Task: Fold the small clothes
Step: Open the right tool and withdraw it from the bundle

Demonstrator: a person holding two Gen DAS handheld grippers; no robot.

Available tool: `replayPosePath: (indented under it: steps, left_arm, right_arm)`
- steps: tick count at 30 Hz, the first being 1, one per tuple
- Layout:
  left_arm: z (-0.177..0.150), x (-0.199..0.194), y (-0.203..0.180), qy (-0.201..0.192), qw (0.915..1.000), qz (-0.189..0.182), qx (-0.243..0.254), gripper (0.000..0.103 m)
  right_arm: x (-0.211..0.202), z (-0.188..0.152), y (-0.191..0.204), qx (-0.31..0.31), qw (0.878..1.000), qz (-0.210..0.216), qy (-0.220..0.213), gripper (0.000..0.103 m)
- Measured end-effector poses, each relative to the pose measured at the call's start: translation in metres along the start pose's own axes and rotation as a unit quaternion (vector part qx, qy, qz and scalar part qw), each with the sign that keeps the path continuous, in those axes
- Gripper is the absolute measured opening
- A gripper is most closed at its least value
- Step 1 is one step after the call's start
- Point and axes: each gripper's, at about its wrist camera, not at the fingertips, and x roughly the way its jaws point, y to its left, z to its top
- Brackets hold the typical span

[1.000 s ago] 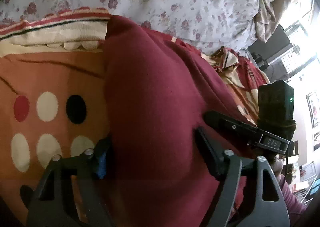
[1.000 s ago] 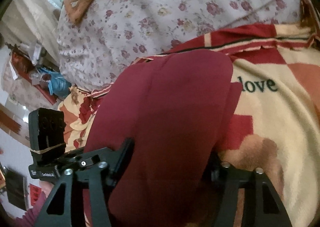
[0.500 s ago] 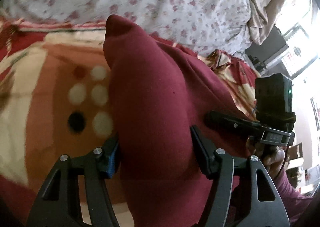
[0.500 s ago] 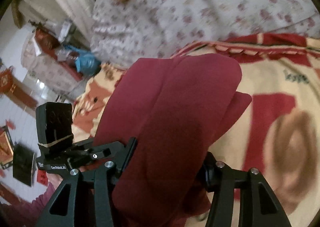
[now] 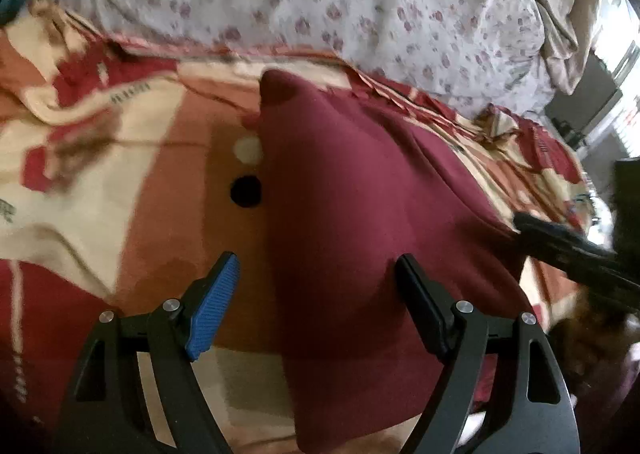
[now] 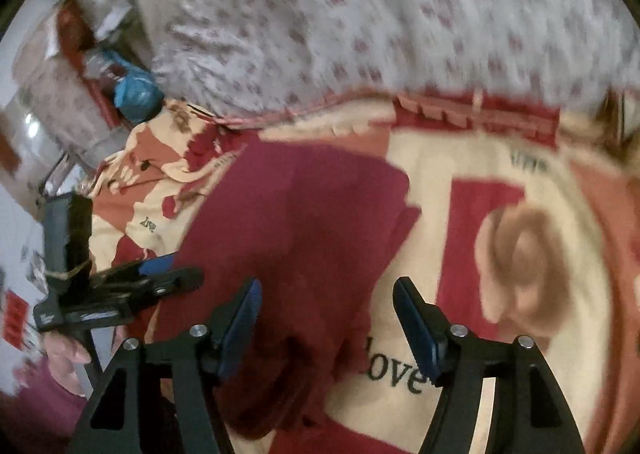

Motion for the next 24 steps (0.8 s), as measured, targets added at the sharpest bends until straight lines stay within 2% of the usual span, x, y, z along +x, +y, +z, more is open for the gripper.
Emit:
replayPosePath:
  steps: [3,6,7,10,13,16,20,24]
  left_arm:
    - [-0.004,-0.009,-0.006,-0.027,0.9987,0.041,0.014,0.081]
    - [-0.007,-0.015,-0.005,-0.038,0.9973,0.062,0.014,0.081]
    - [-0.008,-0.018,-0.003,-0.041,0.9967,0.069,0.012,0.081]
    - [-0.011,-0.025,-0.002,-0.053,0.9949,0.086,0.008,0.081]
    - [-0.016,-0.032,-0.006,-0.066,0.9927,0.101,0.011,0.081]
    - [-0.018,-0.038,-0.011,-0.077,0.9899,0.117,0.02,0.081]
    - [-0.02,-0.046,-0.015,-0.088,0.9885,0.121,0.022,0.081]
    - [-0.019,-0.053,-0.018,-0.095,0.9872,0.126,0.018,0.081]
  right_arm:
    - [-0.014,-0.003,0.025,-0.026,0.999,0.023,-0.02,0.06]
    - [-0.014,-0.009,0.054,-0.067,0.997,0.032,-0.027,0.058]
    - [-0.01,-0.014,0.062,-0.088,0.996,0.027,-0.02,0.057]
    - [0.015,-0.032,0.072,-0.123,0.992,-0.034,0.02,0.052]
    - [0.038,-0.056,0.065,-0.117,0.99,-0.064,0.052,0.051]
    - [0.036,-0.066,0.067,-0.13,0.988,-0.079,0.039,0.051]
    - [0.022,-0.058,0.067,-0.116,0.99,-0.072,0.034,0.051]
    - [0.001,-0.043,0.066,-0.076,0.995,-0.069,0.003,0.053]
